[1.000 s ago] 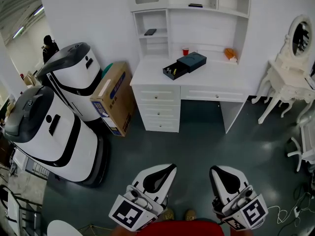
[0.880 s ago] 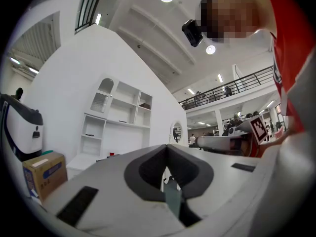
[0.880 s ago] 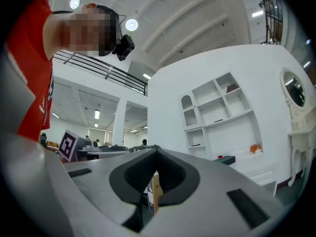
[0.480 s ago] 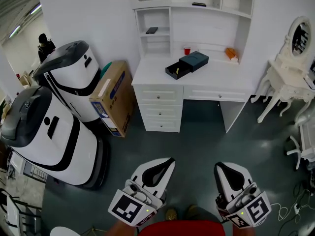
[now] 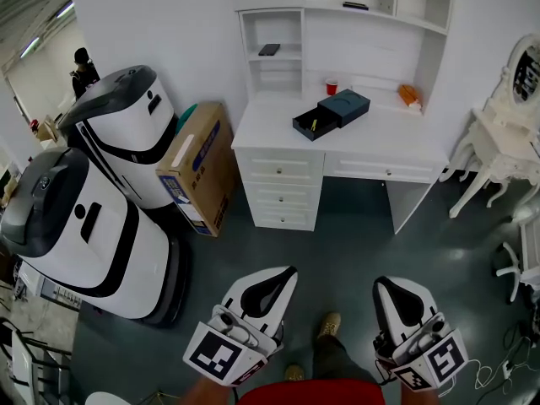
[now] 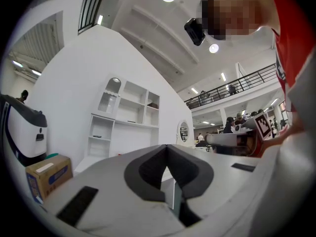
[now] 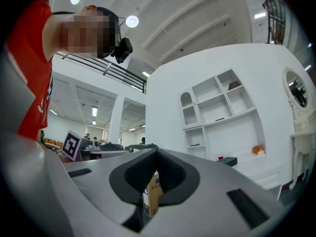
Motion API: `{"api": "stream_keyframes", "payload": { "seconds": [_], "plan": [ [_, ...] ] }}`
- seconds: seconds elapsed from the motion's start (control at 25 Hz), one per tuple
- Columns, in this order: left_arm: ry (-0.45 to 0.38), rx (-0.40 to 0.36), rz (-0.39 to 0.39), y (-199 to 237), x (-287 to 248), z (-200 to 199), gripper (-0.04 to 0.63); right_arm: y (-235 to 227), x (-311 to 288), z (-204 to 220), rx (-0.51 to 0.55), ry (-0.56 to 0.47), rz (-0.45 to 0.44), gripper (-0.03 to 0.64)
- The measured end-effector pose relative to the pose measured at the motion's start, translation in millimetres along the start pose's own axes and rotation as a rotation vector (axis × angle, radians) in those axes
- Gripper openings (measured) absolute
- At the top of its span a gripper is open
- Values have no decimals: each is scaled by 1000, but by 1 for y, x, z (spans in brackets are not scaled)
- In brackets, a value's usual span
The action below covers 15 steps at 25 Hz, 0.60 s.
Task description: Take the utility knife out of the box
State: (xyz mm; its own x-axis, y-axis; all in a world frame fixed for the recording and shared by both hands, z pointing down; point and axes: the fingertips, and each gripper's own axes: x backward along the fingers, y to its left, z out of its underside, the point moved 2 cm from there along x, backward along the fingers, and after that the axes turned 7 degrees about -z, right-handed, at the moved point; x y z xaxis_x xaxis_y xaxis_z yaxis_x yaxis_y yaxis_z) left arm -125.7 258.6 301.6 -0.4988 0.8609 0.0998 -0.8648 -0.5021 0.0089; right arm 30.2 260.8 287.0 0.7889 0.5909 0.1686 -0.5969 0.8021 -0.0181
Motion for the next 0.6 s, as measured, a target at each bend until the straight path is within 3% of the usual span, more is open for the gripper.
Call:
{"api": "stream_keyframes", "payload": {
  "seconds": [0.2,0.6],
  "plan": [
    [-39,-33,-36,24,-33,-3,14,-34,-27,2,30,-8,-23,0],
    [-36,-53,-77,55,-126,-3,14,-126,-74,1,72,-5,-61,0]
  ]
}}
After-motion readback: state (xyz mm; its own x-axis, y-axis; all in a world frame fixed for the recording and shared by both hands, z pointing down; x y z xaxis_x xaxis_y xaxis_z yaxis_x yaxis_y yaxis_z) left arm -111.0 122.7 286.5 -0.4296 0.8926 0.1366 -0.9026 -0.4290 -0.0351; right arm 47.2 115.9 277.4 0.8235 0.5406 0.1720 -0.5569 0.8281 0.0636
